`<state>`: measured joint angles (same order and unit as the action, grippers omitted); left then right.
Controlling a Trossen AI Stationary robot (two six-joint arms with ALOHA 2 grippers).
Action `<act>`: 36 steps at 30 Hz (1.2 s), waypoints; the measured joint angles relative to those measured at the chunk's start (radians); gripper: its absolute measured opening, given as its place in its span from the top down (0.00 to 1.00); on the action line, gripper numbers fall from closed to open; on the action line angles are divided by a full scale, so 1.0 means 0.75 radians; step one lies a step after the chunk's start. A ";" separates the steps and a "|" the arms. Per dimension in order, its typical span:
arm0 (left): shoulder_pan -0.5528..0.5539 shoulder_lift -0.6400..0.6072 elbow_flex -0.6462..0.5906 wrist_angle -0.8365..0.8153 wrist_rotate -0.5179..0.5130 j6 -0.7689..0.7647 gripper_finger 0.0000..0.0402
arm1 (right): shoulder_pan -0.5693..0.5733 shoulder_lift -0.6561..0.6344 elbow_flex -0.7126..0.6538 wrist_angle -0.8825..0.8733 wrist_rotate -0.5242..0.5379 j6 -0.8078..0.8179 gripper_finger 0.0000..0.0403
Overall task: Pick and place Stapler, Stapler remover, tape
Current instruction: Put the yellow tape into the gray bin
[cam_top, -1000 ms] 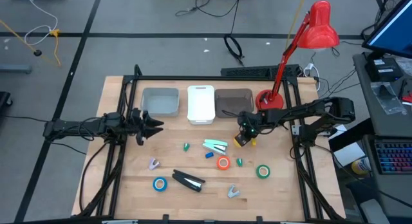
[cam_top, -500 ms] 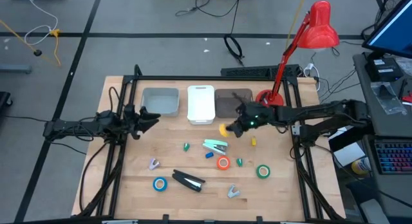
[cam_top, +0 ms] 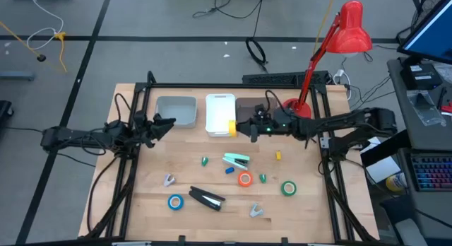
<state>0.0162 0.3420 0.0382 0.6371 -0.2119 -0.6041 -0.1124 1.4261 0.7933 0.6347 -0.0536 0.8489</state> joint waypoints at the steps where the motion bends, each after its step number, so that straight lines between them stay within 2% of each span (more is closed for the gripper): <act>1: 0.000 0.044 0.018 0.020 0.001 0.001 0.53 | 0.004 0.032 0.031 0.006 0.000 -0.005 0.92; 5: -0.002 0.233 0.134 0.026 0.037 0.015 0.53 | 0.005 0.126 0.138 0.004 -0.001 -0.062 0.92; 10: -0.023 0.462 0.306 0.022 0.104 0.136 0.53 | -0.007 0.182 0.238 0.006 0.017 -0.153 0.92; 15: -0.056 0.662 0.456 0.025 0.173 0.219 0.53 | -0.030 0.190 0.278 -0.004 0.077 -0.219 0.91; 20: -0.084 0.838 0.567 0.026 0.174 0.257 0.53 | -0.035 0.189 0.284 -0.014 0.078 -0.254 0.91; 28: -0.087 1.080 0.720 0.024 0.178 0.294 0.53 | -0.013 0.190 0.283 -0.078 0.107 -0.305 0.91; 36: -0.086 1.212 0.800 0.026 0.178 0.301 0.53 | -0.014 0.189 0.283 -0.076 0.107 -0.315 0.91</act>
<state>-0.0486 1.2512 0.6385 0.6563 -0.0785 -0.3786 -0.1226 1.5681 1.0058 0.5777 0.0265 0.6125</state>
